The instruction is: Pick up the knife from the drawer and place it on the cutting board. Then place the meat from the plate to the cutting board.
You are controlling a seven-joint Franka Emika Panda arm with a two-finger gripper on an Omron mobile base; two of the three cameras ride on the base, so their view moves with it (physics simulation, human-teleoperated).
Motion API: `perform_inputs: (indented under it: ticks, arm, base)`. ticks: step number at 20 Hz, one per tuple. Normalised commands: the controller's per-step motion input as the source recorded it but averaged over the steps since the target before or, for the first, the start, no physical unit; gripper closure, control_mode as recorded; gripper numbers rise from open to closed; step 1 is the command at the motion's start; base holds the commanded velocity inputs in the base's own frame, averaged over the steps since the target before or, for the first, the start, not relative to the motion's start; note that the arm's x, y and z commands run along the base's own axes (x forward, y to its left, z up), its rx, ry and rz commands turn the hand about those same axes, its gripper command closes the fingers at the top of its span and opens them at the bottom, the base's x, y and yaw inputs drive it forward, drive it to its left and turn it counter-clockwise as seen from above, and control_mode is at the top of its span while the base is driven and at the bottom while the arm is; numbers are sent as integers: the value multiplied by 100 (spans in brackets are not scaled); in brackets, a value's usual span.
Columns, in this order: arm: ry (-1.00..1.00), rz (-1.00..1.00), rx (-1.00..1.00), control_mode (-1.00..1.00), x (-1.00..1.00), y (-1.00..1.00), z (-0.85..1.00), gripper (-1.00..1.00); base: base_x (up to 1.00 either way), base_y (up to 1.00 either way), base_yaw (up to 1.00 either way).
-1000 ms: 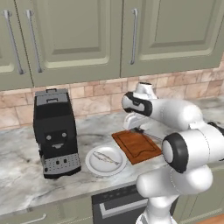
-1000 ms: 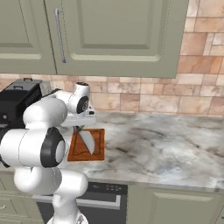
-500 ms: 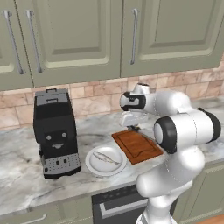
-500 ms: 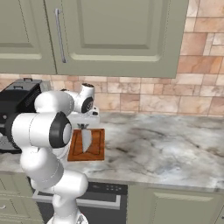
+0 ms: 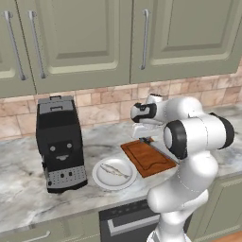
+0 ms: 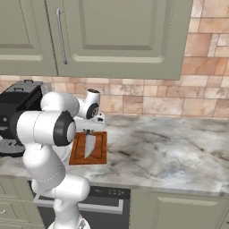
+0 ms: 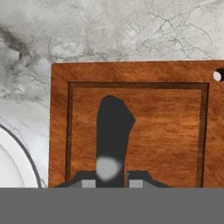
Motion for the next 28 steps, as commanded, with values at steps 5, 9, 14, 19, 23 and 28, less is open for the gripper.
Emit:
perform_inputs:
  ticks: [5, 9, 14, 19, 23, 28]
  arm:
    - [0, -6, -2, -100, 16, -22, -14, 100]
    - [0, -5, 0, -100, 12, -26, -23, 100]
    - [0, -8, 0, -100, 10, -20, -17, 100]
    - [0, -9, 0, -100, 12, -9, -8, 100]
    - [0, -5, 0, -100, 6, -4, -15, 100]
    - [0, -2, 0, -100, 8, 0, -13, 100]
  base:
    - [0, 0, 0]
    - [0, 0, 0]
    - [0, 0, 0]
    - [0, 0, 0]
    - [0, 0, 0]
    - [0, 0, 0]
